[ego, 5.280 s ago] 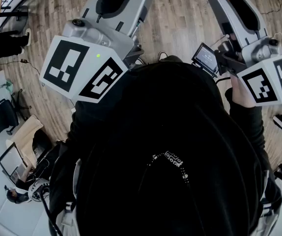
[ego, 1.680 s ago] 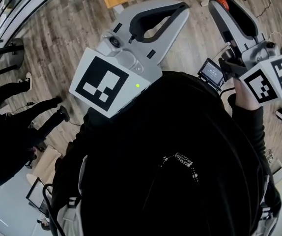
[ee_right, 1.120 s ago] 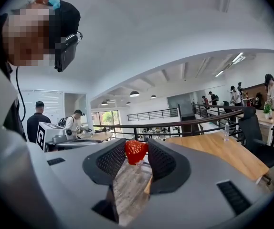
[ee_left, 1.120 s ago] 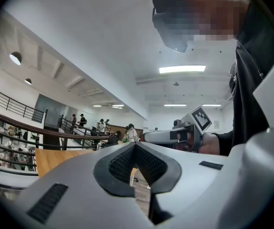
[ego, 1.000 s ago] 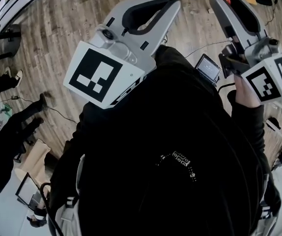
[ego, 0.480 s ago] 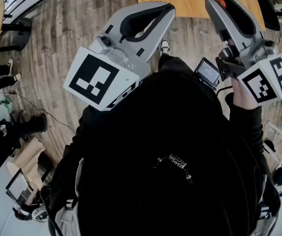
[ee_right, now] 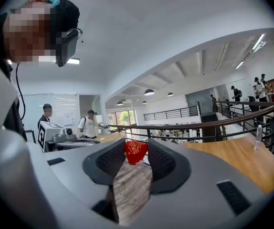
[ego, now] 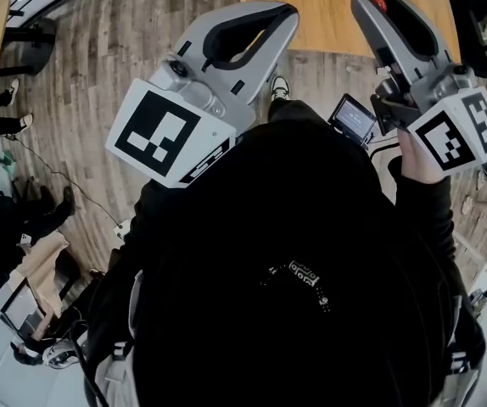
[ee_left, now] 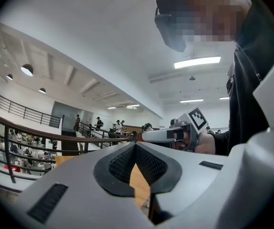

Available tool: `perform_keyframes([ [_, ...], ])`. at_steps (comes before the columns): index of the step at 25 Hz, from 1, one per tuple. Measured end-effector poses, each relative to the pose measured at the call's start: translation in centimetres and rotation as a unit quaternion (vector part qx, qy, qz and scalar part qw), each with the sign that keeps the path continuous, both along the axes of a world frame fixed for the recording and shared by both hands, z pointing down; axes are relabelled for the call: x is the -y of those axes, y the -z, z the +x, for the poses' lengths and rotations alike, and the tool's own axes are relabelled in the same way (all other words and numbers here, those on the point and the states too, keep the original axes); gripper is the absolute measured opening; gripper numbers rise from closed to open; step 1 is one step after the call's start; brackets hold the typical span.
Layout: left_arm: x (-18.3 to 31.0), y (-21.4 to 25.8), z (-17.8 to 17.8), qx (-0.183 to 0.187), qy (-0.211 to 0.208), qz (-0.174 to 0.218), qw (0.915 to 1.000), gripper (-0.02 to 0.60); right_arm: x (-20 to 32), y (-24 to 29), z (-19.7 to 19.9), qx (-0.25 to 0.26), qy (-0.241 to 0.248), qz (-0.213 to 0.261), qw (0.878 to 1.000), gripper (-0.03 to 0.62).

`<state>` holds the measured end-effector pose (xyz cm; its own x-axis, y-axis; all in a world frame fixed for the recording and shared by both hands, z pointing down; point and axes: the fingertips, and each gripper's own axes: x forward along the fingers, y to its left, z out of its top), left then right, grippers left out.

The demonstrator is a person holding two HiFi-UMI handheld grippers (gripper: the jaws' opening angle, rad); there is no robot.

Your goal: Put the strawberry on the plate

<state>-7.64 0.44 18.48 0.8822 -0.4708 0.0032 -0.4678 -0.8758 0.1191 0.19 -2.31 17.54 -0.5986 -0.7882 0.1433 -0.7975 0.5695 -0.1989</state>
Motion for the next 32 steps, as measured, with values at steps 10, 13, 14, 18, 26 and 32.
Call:
perform_keyframes([
  [10,8.7,0.5,3.8,0.015,0.034,-0.007,0.9993,-0.002,9.6,0.0,3.4,0.014,0.034,-0.008,0.999,0.156],
  [13,12.2,-0.4,5.4,0.021,0.042,-0.012,0.9988,-0.002,13.5,-1.0,5.1,0.019,0.040,-0.011,0.999,0.156],
  [14,13.2,-0.5,5.8,0.022,0.044,-0.014,0.9987,-0.002,14.6,-1.1,5.5,0.021,0.041,-0.012,0.999,0.156],
  [18,14.0,-0.2,7.3,0.027,0.044,-0.016,0.9986,-0.002,15.3,-0.9,6.8,0.027,0.042,-0.013,0.999,0.156],
  [26,16.8,-0.9,11.6,0.039,0.038,-0.029,0.9981,-0.002,18.3,-2.4,11.1,0.042,0.034,-0.028,0.998,0.156],
  [32,20.7,-1.6,13.3,0.060,0.054,-0.057,0.9951,-0.002,22.0,-3.7,13.6,0.056,0.030,-0.059,0.996,0.156],
])
